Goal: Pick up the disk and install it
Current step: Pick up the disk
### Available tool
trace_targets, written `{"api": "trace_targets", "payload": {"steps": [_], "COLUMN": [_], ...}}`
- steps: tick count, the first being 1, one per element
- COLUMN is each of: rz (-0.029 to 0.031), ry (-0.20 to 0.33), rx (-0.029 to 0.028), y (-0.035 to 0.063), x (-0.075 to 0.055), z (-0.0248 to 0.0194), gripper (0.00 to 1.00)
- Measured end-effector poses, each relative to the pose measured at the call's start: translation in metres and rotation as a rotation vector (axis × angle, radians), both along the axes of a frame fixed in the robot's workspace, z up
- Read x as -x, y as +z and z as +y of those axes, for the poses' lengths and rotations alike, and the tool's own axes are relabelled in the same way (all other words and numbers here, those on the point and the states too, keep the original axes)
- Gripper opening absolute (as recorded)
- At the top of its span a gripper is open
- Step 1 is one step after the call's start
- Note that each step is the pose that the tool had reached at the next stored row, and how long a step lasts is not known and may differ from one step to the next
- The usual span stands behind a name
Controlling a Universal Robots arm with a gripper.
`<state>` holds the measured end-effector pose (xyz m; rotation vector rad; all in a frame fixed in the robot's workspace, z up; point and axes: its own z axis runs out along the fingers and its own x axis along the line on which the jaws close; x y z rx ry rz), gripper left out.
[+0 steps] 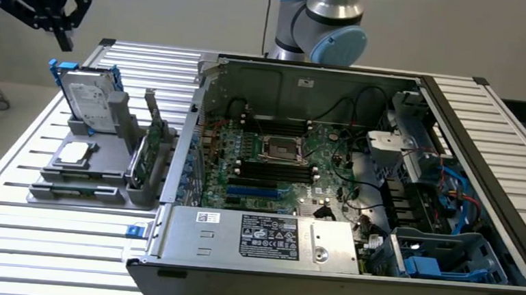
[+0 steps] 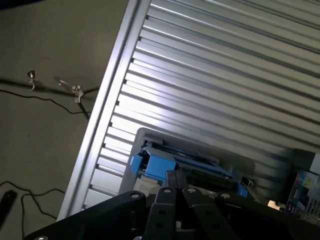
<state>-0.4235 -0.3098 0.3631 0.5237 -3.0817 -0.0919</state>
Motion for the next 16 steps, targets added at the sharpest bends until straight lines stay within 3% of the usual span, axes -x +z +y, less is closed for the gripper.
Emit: {"api": "trace_targets", "payload": {"steps": [9, 16], "rz": [0.0102, 0.0140], "ry": [0.157, 0.284], "rx": [0.0001, 0.0005], "y": [-0.0001, -0.0005], "x": [0.0000, 0.0000], "z": [0.0000, 0.0000], "gripper": [0.11, 0.11]}}
